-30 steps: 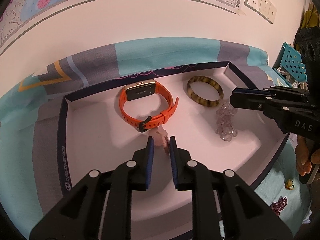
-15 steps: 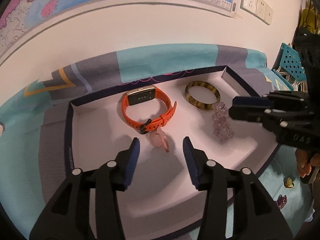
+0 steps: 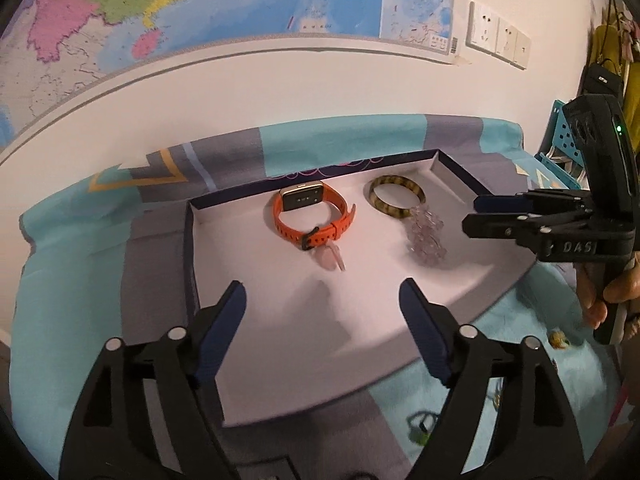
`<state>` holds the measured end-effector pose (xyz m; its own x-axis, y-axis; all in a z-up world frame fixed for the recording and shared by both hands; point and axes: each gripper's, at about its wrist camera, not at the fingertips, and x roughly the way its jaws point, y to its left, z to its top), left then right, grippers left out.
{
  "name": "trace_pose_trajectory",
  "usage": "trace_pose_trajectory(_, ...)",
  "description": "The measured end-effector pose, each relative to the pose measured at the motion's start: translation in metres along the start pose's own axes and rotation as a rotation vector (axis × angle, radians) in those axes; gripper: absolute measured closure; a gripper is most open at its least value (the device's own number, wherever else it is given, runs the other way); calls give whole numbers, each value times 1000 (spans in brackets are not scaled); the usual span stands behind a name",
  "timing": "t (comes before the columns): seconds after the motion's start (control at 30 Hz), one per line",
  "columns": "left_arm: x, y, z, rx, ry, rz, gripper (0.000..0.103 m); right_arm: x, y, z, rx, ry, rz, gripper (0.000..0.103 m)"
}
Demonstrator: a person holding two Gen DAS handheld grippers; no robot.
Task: Organize jewelry
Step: 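Withdraw both open tools from the box toward the jewelry on the cloth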
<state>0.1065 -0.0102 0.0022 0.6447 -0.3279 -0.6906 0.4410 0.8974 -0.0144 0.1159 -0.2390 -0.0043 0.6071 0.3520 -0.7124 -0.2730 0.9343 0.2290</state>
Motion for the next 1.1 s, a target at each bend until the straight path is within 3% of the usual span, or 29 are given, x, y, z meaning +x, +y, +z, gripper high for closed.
trace_pose_trajectory(0.23, -25, -17, -18, 38, -44, 9, 11, -37, 9, -23, -19, -31, 15, 51)
trace_pose_trajectory(0.77, -63, -15, -64, -31, -51, 10, 10, -82, 20, -90, 16, -31, -1, 50)
trace_pose_trajectory(1.1, -66, -10, -100, -70, 19, 14, 10, -91, 38, -116, 6, -12, 21, 50)
